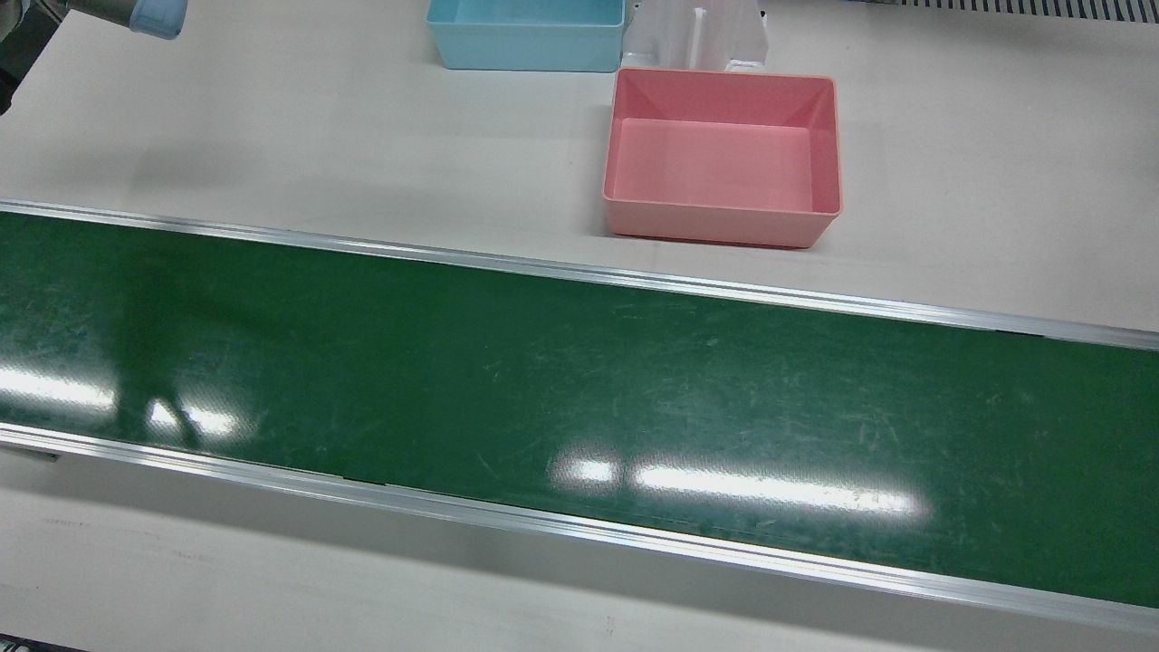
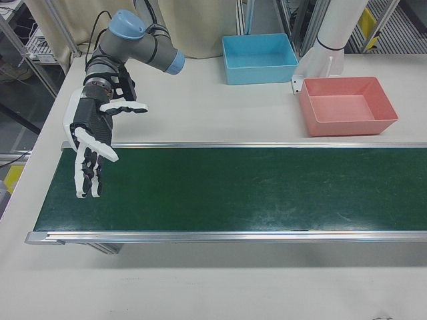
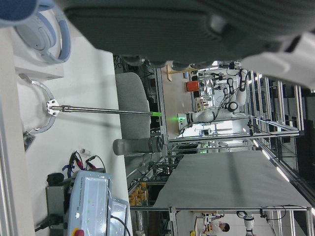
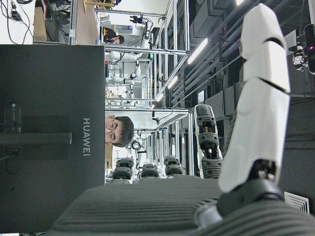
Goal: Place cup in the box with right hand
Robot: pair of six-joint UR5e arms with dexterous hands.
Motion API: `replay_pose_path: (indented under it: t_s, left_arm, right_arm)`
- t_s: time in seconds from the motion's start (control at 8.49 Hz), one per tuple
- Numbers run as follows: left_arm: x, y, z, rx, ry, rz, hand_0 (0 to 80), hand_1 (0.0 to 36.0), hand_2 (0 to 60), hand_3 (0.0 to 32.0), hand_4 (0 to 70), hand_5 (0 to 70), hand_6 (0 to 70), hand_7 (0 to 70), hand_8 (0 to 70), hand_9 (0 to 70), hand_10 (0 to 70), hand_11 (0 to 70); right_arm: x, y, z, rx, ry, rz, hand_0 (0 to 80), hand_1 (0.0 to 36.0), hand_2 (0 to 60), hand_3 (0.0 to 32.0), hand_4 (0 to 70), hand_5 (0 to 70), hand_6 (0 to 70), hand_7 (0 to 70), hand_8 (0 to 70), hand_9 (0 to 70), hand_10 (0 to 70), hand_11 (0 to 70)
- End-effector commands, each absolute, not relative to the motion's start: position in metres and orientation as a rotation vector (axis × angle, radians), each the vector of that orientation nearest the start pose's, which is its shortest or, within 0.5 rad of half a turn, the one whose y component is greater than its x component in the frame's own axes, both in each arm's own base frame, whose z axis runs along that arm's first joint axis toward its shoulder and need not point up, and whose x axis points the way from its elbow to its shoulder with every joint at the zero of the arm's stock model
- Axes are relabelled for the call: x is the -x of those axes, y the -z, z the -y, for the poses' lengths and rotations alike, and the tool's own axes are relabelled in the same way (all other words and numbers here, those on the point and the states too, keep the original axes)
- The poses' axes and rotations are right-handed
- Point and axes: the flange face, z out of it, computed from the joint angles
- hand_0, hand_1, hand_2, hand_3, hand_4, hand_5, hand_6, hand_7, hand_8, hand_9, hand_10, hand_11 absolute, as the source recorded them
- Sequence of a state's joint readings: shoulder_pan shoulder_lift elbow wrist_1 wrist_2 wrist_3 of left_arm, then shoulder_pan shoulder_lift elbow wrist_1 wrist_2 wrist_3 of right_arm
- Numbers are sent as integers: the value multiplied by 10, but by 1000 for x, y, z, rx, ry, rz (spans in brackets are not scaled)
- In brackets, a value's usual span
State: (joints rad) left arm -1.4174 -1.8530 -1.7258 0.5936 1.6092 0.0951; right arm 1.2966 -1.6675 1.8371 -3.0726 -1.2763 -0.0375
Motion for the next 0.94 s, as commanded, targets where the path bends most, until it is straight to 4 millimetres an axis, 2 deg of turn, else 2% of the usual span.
replay_pose_path:
  t_s: [0.0,0.82]
  left_arm:
    - [43,-519,570,99,2216,-1911,0,0,0,0,0,0,0,0,0,0,0,0]
    - [43,-519,570,99,2216,-1911,0,0,0,0,0,0,0,0,0,0,0,0]
  right_arm:
    - [-32,-591,488,-7,1922,-2434,543,227,124,28,141,66,27,97,31,25,47,86]
    - [-32,-592,488,-6,1924,-2432,548,228,114,38,132,67,26,96,32,26,44,84]
